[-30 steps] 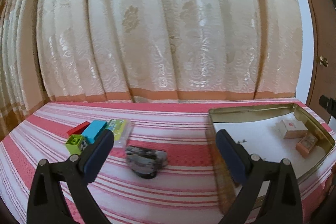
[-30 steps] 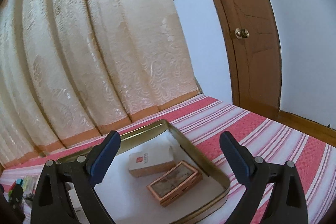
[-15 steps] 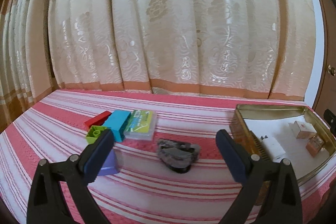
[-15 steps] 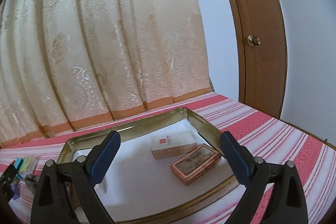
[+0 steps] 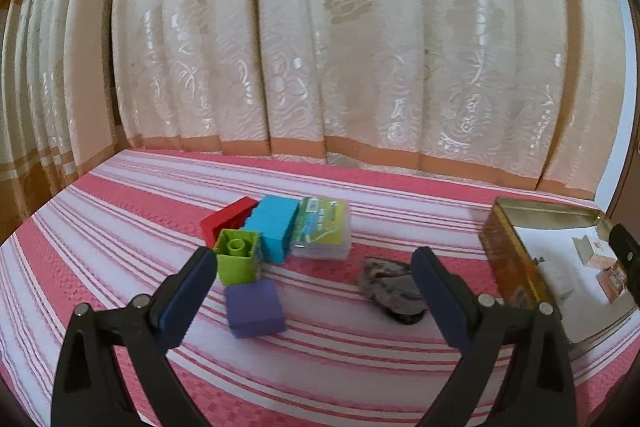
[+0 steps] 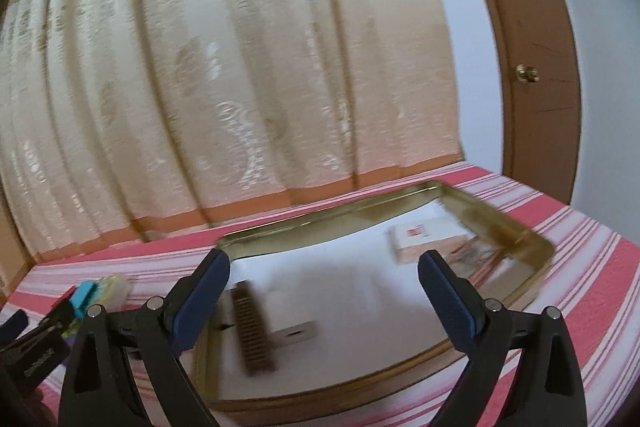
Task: Organize rigid objects
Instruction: 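Withdraw both open tools from the tin toward the remaining blocks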
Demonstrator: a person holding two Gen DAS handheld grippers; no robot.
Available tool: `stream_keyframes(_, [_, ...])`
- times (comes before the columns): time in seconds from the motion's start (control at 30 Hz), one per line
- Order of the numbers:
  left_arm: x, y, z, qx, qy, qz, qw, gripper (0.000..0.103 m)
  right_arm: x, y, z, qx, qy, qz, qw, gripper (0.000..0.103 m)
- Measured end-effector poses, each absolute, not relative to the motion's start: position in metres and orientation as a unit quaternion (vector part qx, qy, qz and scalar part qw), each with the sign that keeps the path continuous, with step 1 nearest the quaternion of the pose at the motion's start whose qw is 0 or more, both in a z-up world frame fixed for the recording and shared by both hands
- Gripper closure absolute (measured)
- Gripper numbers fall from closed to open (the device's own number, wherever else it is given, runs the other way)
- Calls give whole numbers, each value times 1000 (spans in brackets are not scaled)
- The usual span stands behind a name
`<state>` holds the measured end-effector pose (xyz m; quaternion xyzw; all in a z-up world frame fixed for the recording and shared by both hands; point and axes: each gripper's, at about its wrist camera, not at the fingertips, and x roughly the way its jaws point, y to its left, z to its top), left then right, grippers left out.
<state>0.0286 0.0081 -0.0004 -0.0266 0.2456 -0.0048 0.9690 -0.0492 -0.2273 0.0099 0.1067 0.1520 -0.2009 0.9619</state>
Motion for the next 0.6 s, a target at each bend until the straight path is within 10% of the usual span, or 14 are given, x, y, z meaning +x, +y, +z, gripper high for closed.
stream_keyframes(0.6, [62,97,-17,-65,305,45,949,4,-10,-151,4,82,195,-128,969,6])
